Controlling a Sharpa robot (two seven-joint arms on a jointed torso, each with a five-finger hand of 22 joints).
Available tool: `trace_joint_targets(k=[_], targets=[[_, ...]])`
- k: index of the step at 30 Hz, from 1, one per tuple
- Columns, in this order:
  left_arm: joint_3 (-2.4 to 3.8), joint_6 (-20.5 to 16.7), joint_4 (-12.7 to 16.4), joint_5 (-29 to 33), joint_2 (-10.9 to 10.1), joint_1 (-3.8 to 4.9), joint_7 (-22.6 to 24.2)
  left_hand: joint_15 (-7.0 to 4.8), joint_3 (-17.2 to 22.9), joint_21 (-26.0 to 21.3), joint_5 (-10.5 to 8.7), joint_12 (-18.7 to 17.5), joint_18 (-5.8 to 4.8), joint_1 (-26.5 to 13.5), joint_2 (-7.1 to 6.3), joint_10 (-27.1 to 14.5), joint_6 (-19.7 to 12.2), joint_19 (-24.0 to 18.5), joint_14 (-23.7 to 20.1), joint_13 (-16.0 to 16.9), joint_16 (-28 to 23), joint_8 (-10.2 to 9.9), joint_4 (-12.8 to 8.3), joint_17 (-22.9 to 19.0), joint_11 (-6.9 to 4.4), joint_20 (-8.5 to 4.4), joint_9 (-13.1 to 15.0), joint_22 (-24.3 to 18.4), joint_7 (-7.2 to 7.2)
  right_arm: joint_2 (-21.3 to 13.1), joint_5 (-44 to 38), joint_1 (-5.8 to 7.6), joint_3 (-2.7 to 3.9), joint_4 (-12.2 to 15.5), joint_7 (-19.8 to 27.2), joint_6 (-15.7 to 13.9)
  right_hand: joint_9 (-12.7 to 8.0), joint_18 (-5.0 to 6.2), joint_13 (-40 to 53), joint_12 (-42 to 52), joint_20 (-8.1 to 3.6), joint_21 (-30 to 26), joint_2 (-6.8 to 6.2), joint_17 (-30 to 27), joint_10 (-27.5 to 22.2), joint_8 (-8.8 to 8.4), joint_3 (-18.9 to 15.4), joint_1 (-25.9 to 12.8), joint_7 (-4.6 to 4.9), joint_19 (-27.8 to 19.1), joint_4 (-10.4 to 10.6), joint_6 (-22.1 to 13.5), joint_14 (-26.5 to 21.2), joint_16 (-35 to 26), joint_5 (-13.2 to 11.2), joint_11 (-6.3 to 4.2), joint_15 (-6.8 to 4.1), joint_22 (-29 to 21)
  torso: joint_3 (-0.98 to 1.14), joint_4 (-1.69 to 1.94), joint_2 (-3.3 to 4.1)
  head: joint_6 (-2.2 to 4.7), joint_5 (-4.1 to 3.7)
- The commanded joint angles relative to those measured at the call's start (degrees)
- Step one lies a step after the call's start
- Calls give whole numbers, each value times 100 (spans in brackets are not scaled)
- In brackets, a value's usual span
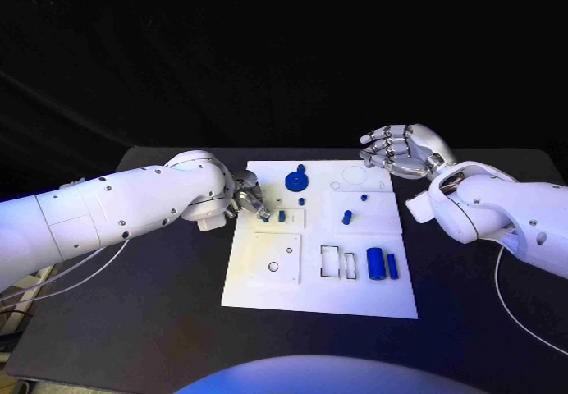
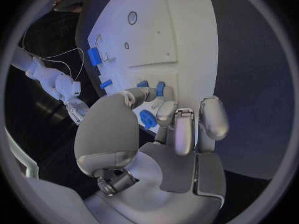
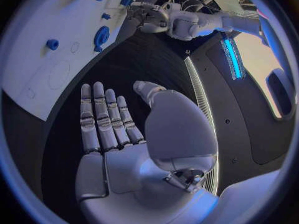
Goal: Assemble the parts on the task board
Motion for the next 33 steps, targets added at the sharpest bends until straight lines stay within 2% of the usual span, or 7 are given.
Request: trace_joint_targets(k=[1,22,26,29,30,33], targets=[[-20,236,12,-7,62,-15,23,-43,929,36,26,35,-96,-20,53,54,171,33,413,35,31,28,-936,697,-4,-26,7,17,-135,4,5,-1,2,1,55,57,-16,61,-23,38,1,-32,13,-15,-32,25,-28,-42,575,51,2,-39,41,-34,32,3,14,-24,2,-6,-2,-5,4],[-35,485,-179,41,166,-11,-100,-54,876,36,7,1,-100,-117,74,47,141,39,408,-21,24,69,-892,674,-18,-41,64,30,-152,-9,5,-1,2,5,56,51,-16,61,-23,38,1,-32,13,-15,-32,25,-28,-42,575,51,2,-39,41,-34,32,3,14,-24,-2,1,-2,-23,-15],[-37,536,-208,71,184,-10,-130,-62,664,19,-64,-8,-100,-233,104,63,82,36,406,-20,22,116,-799,668,-36,-51,134,25,-182,-8,5,-1,2,4,57,51,-16,61,-23,38,1,-32,13,-15,-32,25,-28,-42,575,51,2,-39,41,-34,32,3,14,-24,-3,1,5,-25,-20],[-38,560,-217,80,192,-10,-145,-81,306,-2,-126,-14,-101,-360,93,70,37,38,402,-19,16,139,-655,652,-66,-67,185,18,-231,-8,5,-1,2,3,57,51,-16,61,-23,38,1,-32,13,-15,-32,25,-28,-42,575,51,2,-39,41,-34,32,3,14,-24,-4,0,5,-27,-18],[-38,566,-220,82,193,-10,-149,-96,72,-17,-130,-13,-101,-409,100,67,41,39,402,-7,15,129,-559,650,-91,-82,193,8,-254,-8,5,-1,2,2,57,51,-16,61,-23,38,1,-32,13,-15,-32,25,-28,-42,575,51,2,-39,41,-34,32,3,14,-24,-3,-1,3,-28,-17],[-39,583,-229,87,195,-10,-160,-113,-189,-31,-139,-8,-104,-469,99,59,74,47,403,22,17,96,-411,654,-93,-94,183,5,-265,-7,5,-1,2,1,58,52,-16,61,-23,38,1,-32,13,-15,-32,25,-28,-42,575,51,2,-39,41,-34,32,3,14,-24,-4,-3,1,-27,-22]])
